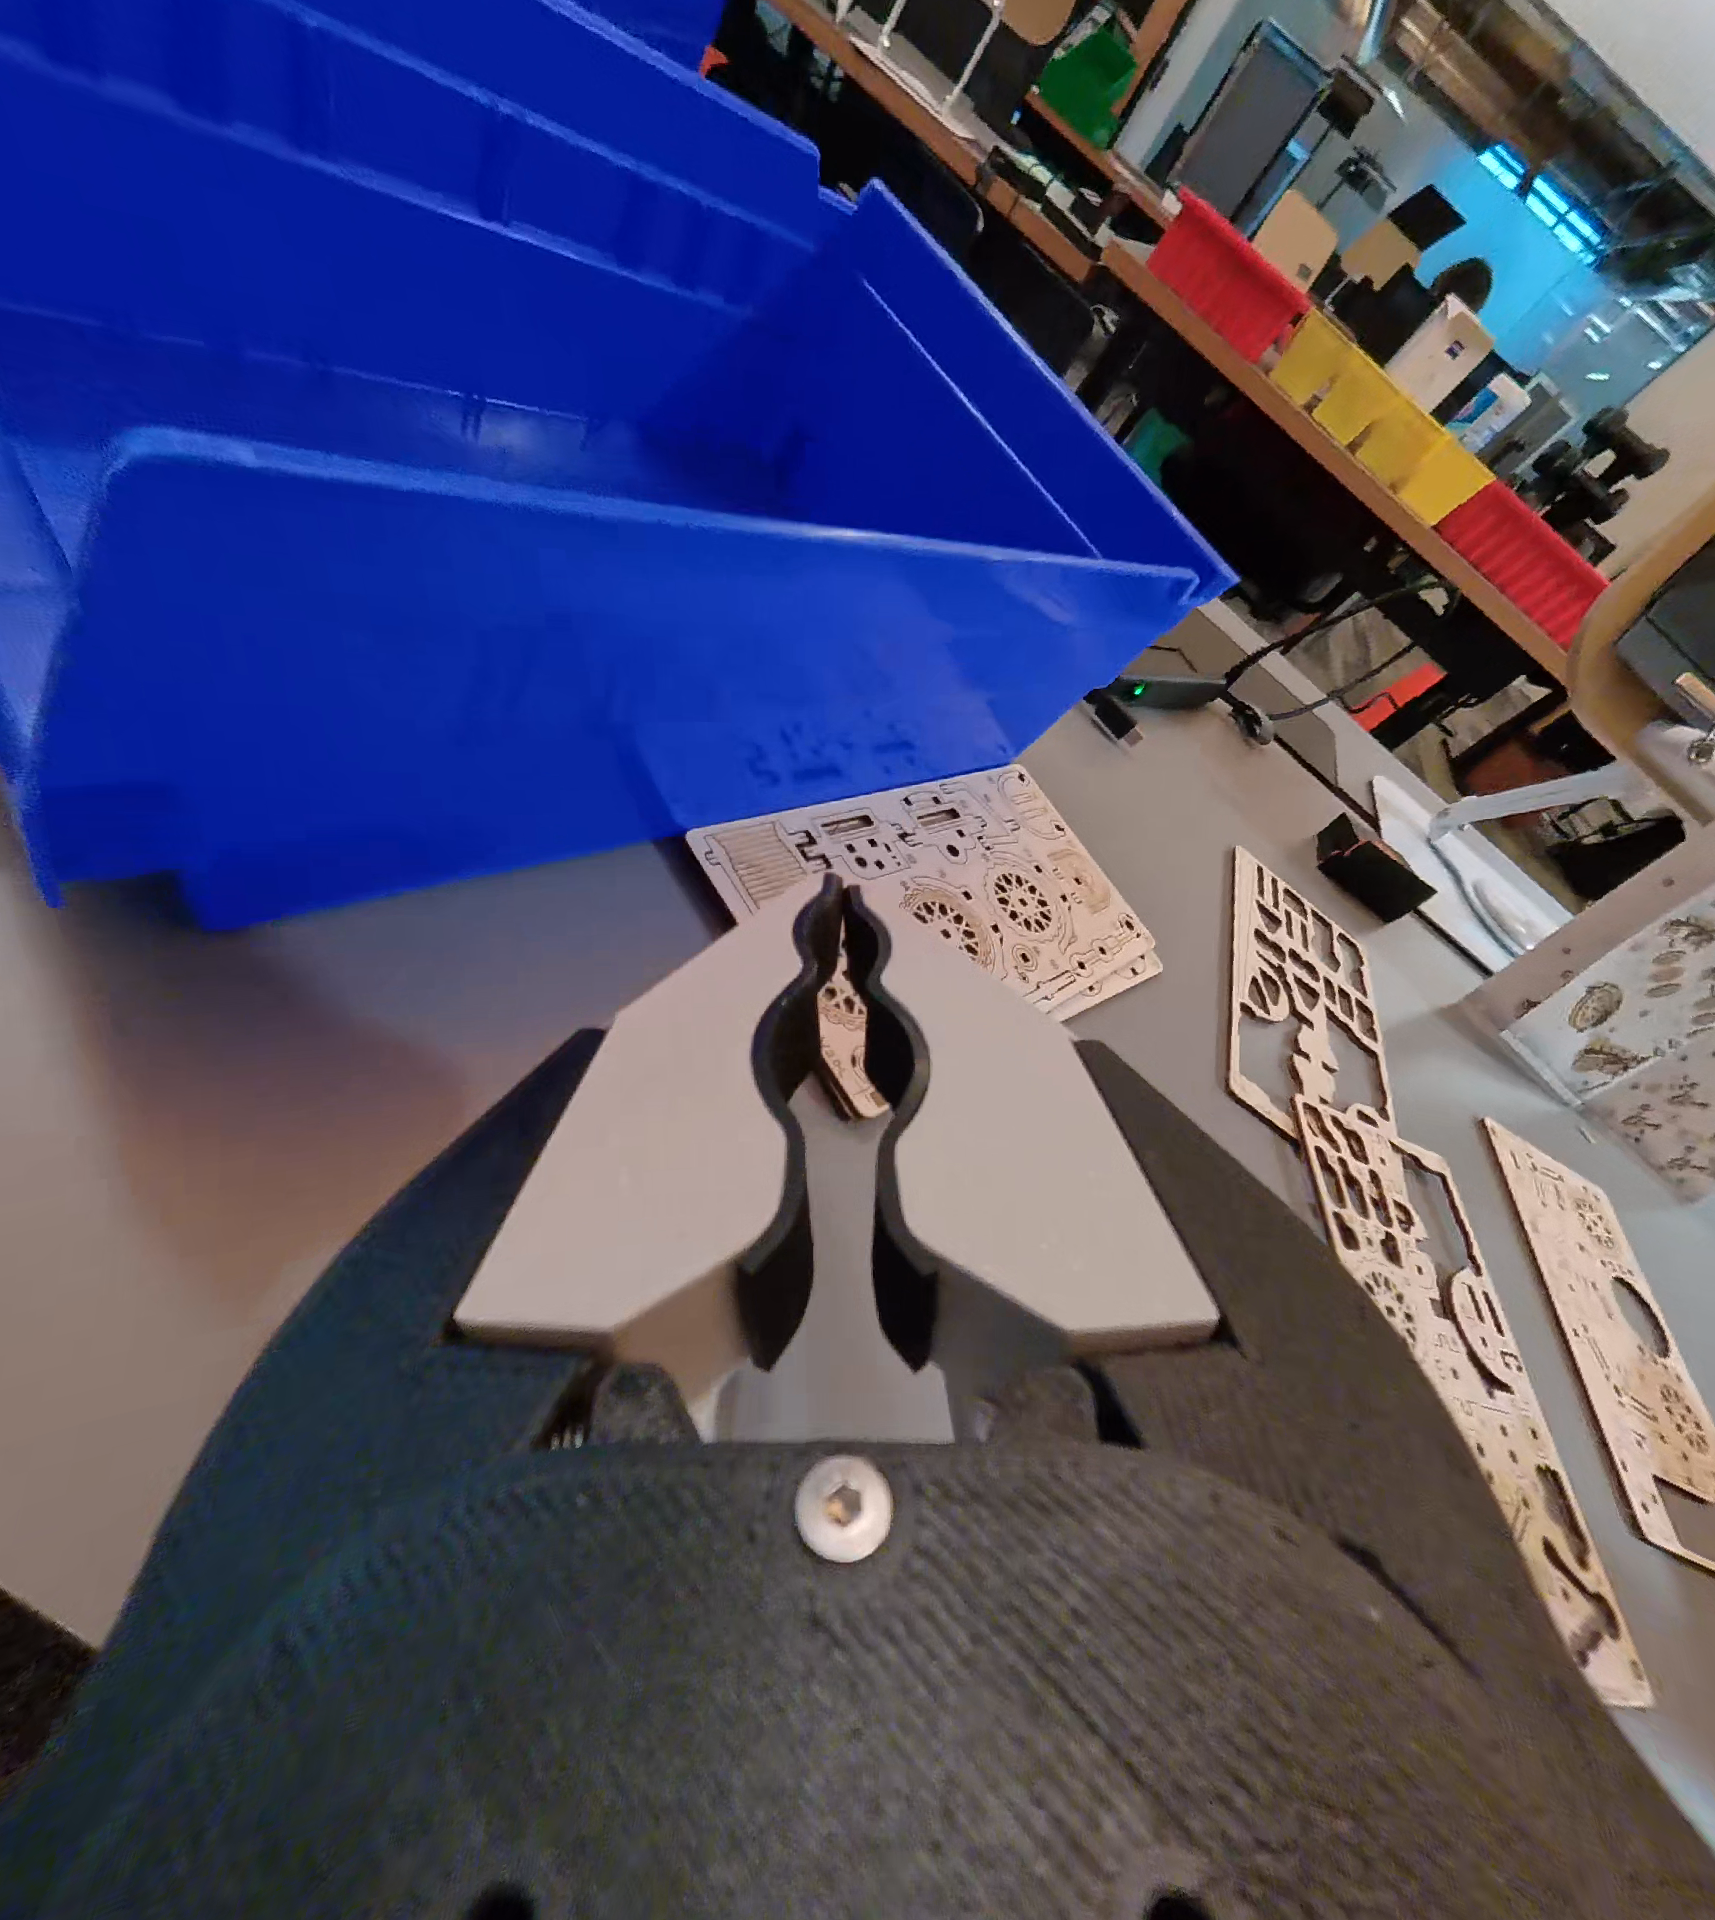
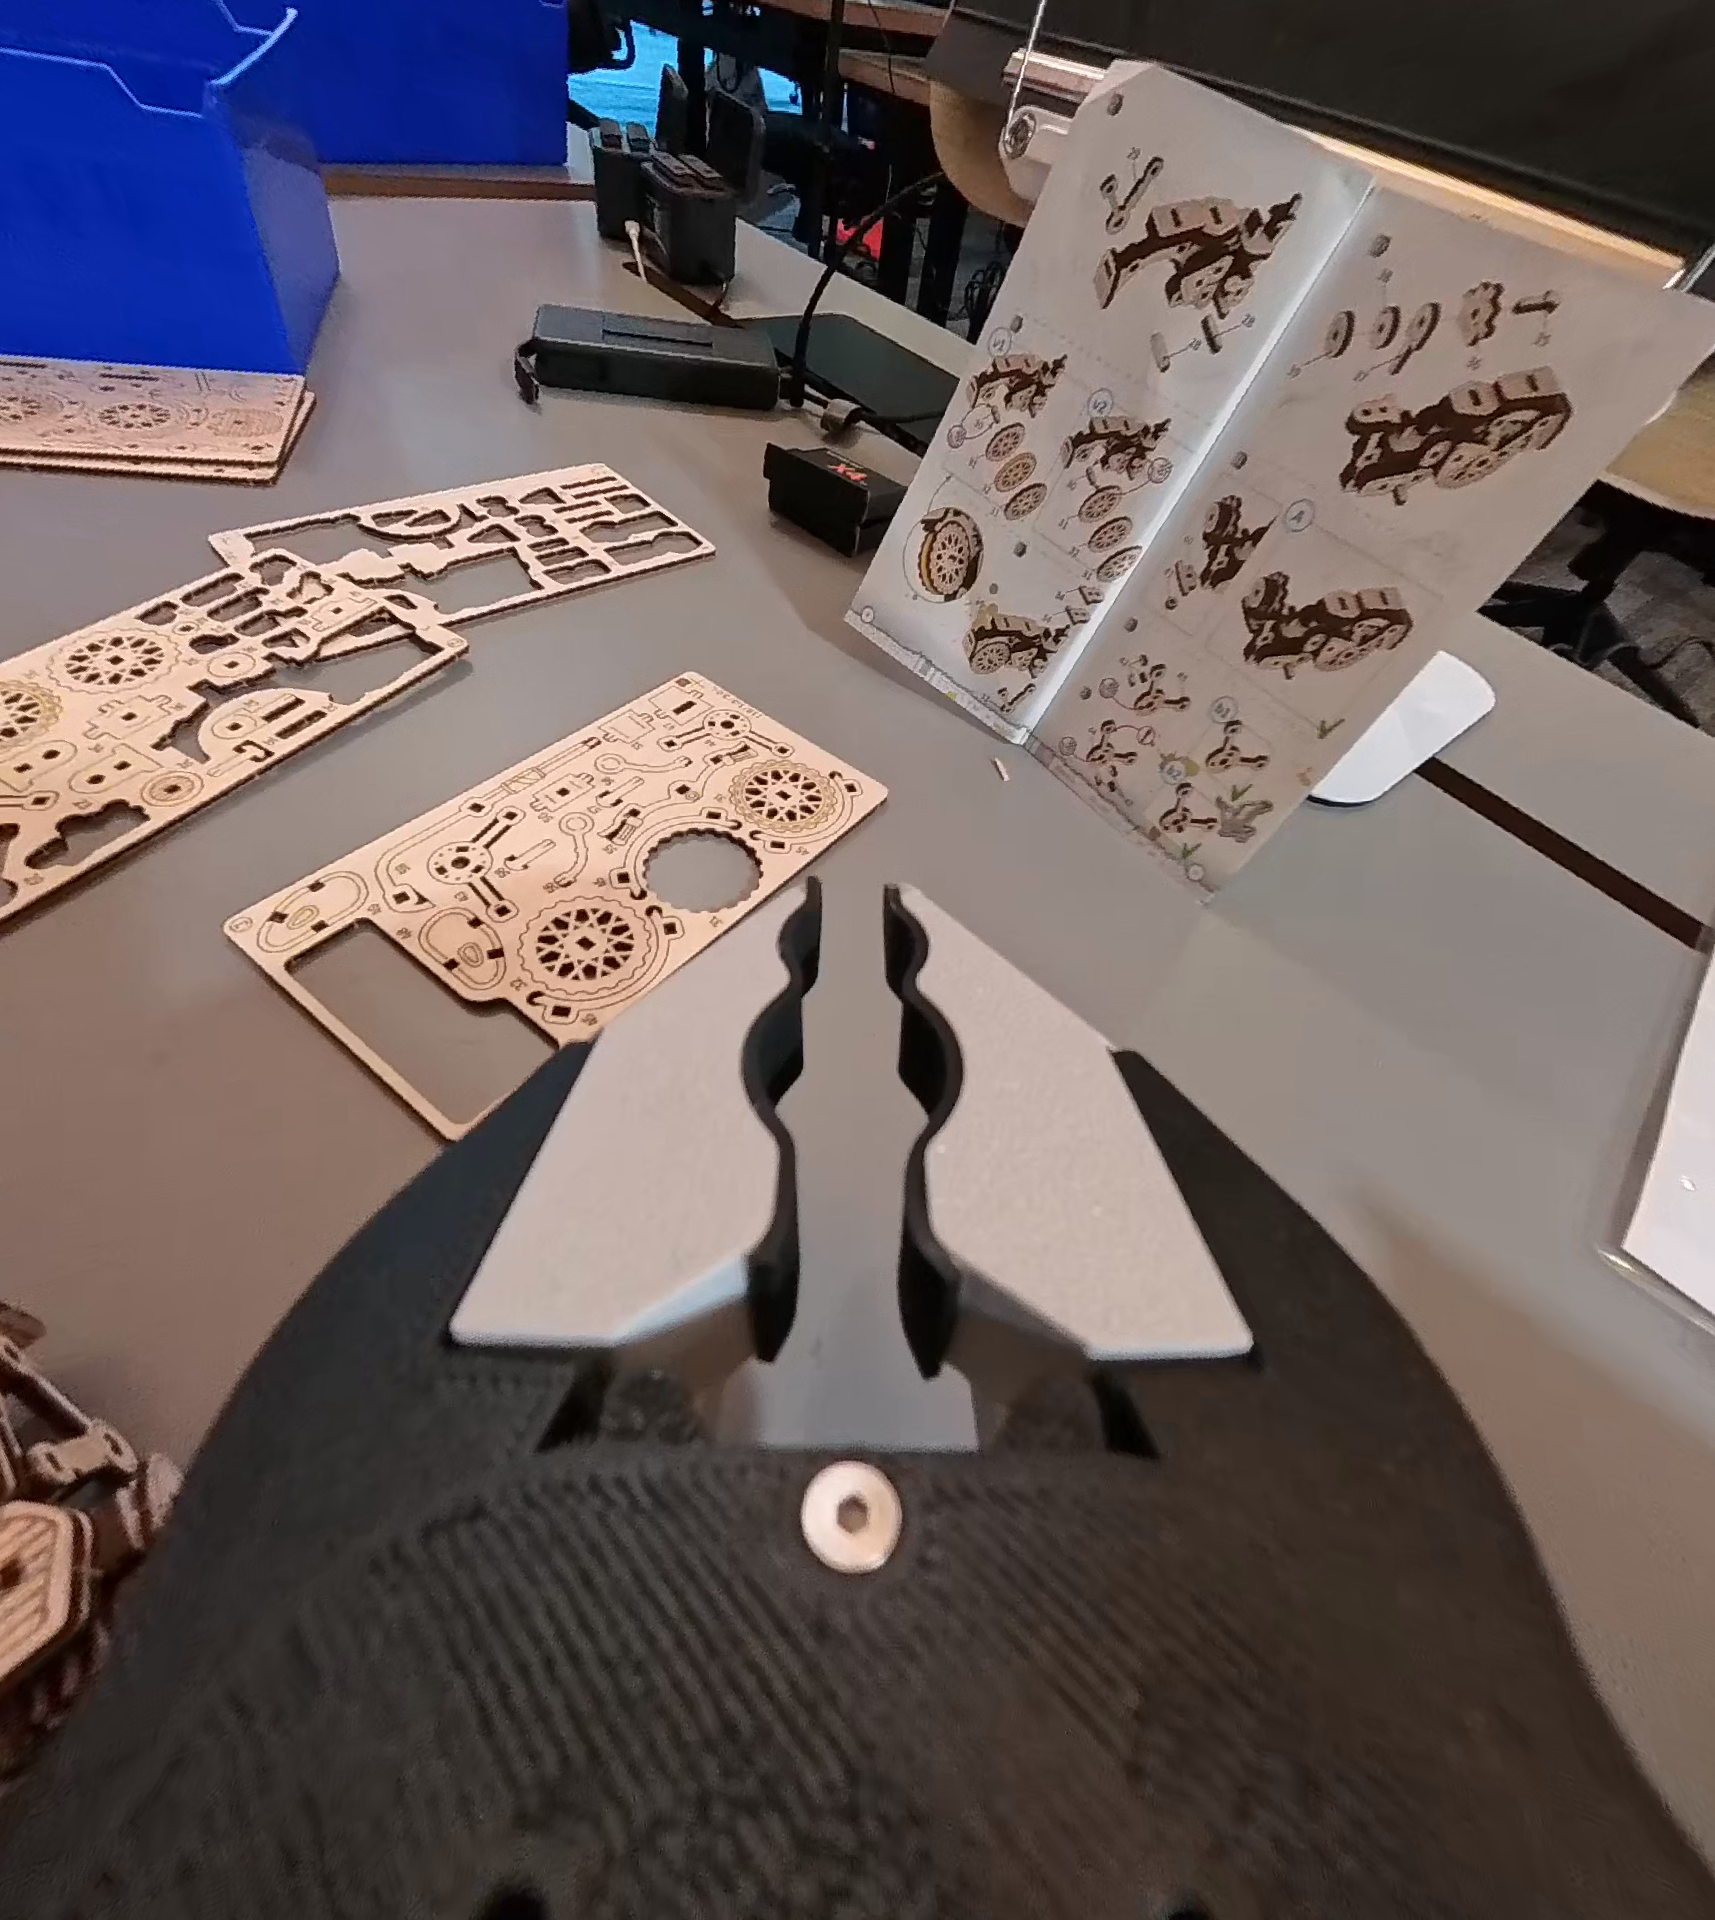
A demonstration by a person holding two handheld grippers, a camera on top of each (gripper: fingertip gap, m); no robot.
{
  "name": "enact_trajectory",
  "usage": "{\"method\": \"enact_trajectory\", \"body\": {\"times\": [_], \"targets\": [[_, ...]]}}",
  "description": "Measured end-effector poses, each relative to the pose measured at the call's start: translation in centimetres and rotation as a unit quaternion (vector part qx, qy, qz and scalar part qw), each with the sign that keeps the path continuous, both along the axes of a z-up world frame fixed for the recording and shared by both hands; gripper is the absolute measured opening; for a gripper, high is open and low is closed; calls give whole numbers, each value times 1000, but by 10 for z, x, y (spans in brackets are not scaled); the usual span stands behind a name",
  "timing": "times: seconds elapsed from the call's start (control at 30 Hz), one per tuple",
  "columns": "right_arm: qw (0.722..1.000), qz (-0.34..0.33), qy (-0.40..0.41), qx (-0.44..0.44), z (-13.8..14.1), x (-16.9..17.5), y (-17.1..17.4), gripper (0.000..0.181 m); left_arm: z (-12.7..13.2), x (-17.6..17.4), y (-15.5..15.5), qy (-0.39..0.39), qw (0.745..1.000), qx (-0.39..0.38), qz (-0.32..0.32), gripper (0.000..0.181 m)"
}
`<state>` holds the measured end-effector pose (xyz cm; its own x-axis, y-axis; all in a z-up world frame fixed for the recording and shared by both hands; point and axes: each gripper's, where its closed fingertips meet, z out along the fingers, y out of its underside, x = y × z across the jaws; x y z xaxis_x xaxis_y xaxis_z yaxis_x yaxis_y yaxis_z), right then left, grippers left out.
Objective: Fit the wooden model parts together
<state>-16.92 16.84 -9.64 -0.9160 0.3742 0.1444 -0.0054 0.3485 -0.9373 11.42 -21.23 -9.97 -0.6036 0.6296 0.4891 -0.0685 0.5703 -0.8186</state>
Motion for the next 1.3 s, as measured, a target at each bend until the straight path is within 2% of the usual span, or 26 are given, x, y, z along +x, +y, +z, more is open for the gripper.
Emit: {"method": "enact_trajectory", "body": {"times": [0.27, 0.73, 1.17, 1.3], "targets": [[1000, 4, -13, 2, -2, -1, -1, 11, 4, -18, 20, -22, 997, -49, -54, 0], [997, 8, -66, -36, 3, -6, 4, 16, 9, -30, 36, -65, 985, -135, -86, 0], [995, 11, -77, -59, 8, -7, 7, 19, 13, -37, 47, -58, 982, -149, -103, 0], [995, 15, -78, -62, 9, -7, 7, 19, 11, -43, 55, -45, 983, -131, -117, 0]]}}
